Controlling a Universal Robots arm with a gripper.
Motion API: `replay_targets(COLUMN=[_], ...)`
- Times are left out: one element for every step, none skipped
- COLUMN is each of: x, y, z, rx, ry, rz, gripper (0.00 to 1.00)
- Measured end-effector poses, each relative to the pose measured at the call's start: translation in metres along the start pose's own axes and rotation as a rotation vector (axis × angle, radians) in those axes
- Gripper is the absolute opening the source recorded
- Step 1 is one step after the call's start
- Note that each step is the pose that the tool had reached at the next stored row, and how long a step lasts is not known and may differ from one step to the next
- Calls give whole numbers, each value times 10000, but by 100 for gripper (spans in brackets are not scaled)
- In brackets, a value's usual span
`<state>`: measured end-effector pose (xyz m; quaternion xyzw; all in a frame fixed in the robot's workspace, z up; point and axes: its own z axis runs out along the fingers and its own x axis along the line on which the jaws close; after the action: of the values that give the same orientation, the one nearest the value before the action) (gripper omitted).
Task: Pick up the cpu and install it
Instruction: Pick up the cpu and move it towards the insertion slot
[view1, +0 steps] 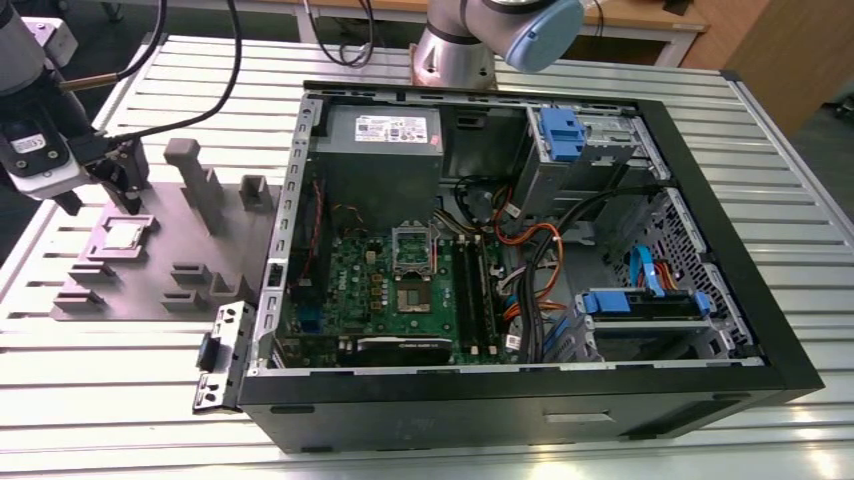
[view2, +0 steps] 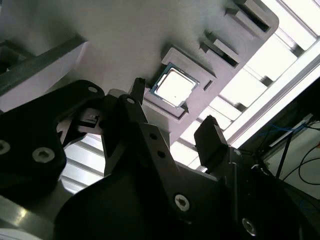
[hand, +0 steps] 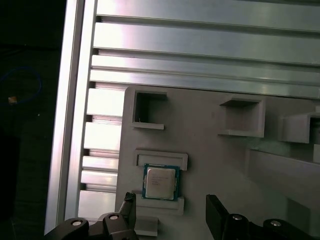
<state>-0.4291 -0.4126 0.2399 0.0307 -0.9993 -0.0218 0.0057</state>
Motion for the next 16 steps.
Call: replay_targets(x=[0,-1,-1,0,0,-1,-1,-1,-1,3,9,16,23,31,39,40], y=[0,0,0,-1,-2,-2,-3,-4,-4,-5,-5,-6,-6,-7,-7,-8], z=[3,9,16,26,38,55,71,89,107,125,143,161,178,197,216,234], rx=[-1,-2,-2,0,-1,-1,-1,-1,-1,0,0,1,1,0,0,-1], ry=[-1,-5,-4,-2,-3,-3,-3,-2,-2,-2,-1,0,0,-1,-1,-4], rz=[2,10,25,41,50,50,48,39,32,32,32,32,31,31,31,30], gripper=[66,66,66,66,66,66,66,66,66,66,66,66,66,66,66,66])
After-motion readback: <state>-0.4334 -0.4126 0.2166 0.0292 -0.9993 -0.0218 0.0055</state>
